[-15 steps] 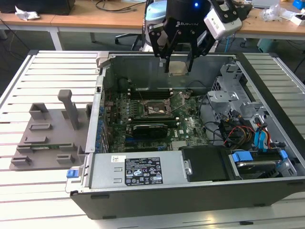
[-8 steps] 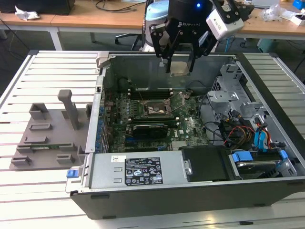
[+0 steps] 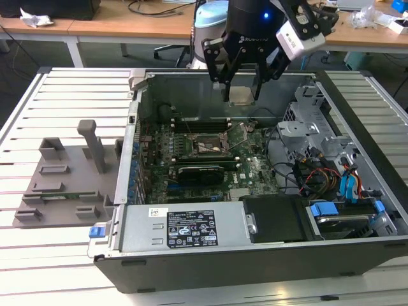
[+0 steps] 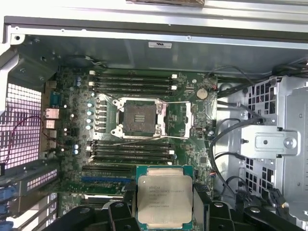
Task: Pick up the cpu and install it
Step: 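Pick up the cpu and move it towards the insertion slot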
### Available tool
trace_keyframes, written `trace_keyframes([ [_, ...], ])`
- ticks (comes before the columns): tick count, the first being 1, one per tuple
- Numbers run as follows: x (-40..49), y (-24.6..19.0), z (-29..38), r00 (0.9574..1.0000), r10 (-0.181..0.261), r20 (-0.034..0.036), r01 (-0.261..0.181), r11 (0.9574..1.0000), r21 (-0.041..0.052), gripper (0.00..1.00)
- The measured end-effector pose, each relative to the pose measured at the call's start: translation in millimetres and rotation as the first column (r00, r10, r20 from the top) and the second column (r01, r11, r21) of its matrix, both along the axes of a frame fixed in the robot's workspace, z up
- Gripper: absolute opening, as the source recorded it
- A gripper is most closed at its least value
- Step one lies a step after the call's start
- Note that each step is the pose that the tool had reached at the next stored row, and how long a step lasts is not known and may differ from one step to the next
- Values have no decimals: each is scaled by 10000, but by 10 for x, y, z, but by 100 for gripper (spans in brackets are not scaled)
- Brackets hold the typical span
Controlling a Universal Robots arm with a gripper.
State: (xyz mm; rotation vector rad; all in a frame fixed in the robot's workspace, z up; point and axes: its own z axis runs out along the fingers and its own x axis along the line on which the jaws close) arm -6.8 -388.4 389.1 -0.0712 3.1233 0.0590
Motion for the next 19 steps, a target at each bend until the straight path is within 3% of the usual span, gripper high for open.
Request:
trace_keyframes([
  [7,0,18,-98,10000,0,0,0,10000,-1,55],
  [19,0,23,-199,10000,0,-1,0,10000,-1,55],
])
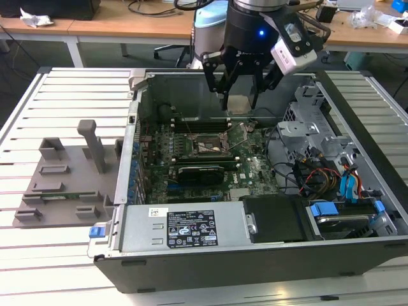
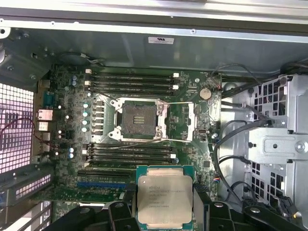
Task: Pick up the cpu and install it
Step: 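Pick up the cpu and move it towards the insertion slot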
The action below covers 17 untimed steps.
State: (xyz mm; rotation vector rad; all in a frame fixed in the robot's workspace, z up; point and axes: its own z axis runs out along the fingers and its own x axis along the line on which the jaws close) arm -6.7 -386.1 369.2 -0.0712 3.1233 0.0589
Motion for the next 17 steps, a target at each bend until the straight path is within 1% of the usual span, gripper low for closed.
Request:
trace_keyframes([
  [17,0,5,-142,10000,0,0,0,10000,0,55],
])
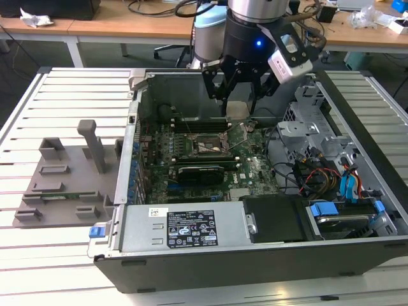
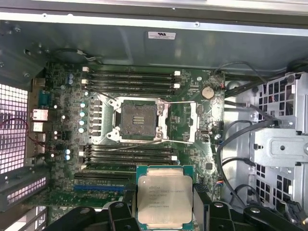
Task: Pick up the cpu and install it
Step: 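Pick up the cpu and move it towards the insertion slot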
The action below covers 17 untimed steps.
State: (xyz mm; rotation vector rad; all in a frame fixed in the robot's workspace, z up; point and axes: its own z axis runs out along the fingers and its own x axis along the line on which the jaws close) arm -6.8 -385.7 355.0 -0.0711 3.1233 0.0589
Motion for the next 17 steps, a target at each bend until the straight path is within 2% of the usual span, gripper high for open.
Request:
trace_keyframes([
  [10,0,2,-73,10000,0,0,0,10000,0,55],
  [12,0,9,-197,10000,0,0,0,10000,0,55],
  [15,0,10,-277,10000,0,0,0,10000,0,55],
  [17,0,10,-288,10000,0,0,0,10000,0,55],
])
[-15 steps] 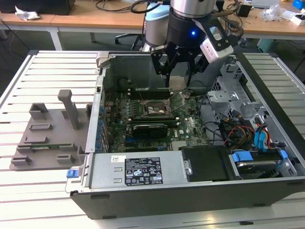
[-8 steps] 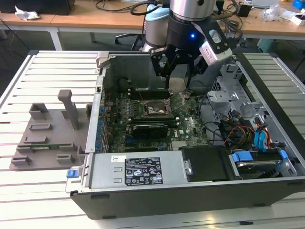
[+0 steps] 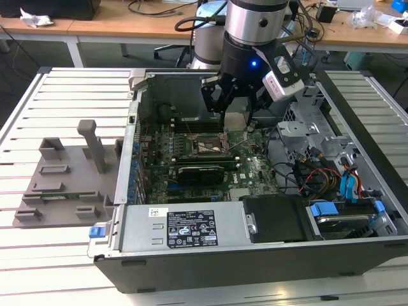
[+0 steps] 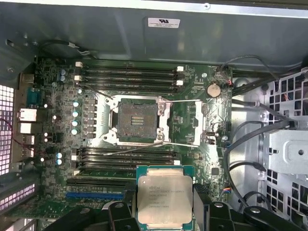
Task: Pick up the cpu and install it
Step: 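Pick up the cpu and move it towards the insertion slot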
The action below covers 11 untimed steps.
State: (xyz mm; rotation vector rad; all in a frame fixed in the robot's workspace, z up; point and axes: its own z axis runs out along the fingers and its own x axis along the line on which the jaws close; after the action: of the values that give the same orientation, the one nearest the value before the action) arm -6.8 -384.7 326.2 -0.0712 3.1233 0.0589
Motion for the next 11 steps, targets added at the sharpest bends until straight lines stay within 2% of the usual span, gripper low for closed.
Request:
trace_keyframes([
  [11,0,0,-64,10000,0,0,0,10000,0,55],
])
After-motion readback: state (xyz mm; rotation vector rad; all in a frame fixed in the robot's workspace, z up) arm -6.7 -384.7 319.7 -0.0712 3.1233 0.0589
